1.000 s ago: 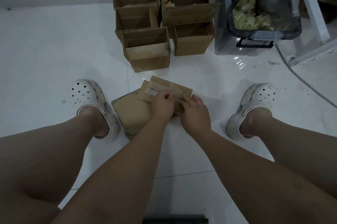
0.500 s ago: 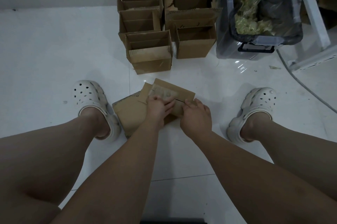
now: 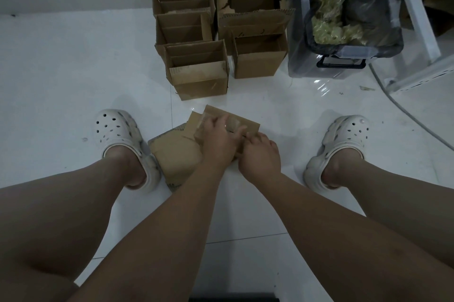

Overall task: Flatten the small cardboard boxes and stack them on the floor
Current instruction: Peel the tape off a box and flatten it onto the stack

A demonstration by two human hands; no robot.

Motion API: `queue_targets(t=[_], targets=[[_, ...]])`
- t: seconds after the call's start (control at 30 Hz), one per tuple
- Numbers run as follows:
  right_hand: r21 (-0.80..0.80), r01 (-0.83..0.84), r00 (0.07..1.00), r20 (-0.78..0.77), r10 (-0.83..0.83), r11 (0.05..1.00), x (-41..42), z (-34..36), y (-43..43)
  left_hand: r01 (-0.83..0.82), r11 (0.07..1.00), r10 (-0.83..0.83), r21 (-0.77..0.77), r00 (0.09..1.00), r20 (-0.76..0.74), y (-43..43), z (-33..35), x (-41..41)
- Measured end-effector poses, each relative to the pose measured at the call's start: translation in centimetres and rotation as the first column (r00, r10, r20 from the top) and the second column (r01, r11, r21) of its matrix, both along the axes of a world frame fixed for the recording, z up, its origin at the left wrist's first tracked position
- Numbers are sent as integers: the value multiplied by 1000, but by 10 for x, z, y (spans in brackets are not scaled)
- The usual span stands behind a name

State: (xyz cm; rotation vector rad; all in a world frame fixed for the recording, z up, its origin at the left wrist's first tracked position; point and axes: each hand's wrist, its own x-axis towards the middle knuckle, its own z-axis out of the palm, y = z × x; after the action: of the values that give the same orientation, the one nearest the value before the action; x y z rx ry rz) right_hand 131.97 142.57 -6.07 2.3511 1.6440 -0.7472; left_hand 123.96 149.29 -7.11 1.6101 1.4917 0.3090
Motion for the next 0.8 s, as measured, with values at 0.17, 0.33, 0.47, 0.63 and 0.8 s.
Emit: queue_targets(t=[0.17, 0.33, 0.47, 0.63, 0.8], targets=[[-2, -38, 999, -7, 38, 999, -2, 2, -4, 170, 985, -167, 5, 972, -166, 1, -8, 3], [-14, -56, 998, 2, 56, 998, -5, 0, -5, 248, 965, -222, 80, 943, -246, 8, -6, 0], [-17, -59, 998, 0, 59, 998, -7, 1, -5, 184, 980, -161, 79, 957, -240, 11, -6, 0], [-10, -70, 997, 14, 70, 998, -9, 2, -3, 50, 997, -40, 53, 984, -173, 7, -6, 0], [-3, -63, 997, 40, 63, 998, -5, 2, -4, -247, 958, 257, -149, 965, 51, 12, -6, -8]])
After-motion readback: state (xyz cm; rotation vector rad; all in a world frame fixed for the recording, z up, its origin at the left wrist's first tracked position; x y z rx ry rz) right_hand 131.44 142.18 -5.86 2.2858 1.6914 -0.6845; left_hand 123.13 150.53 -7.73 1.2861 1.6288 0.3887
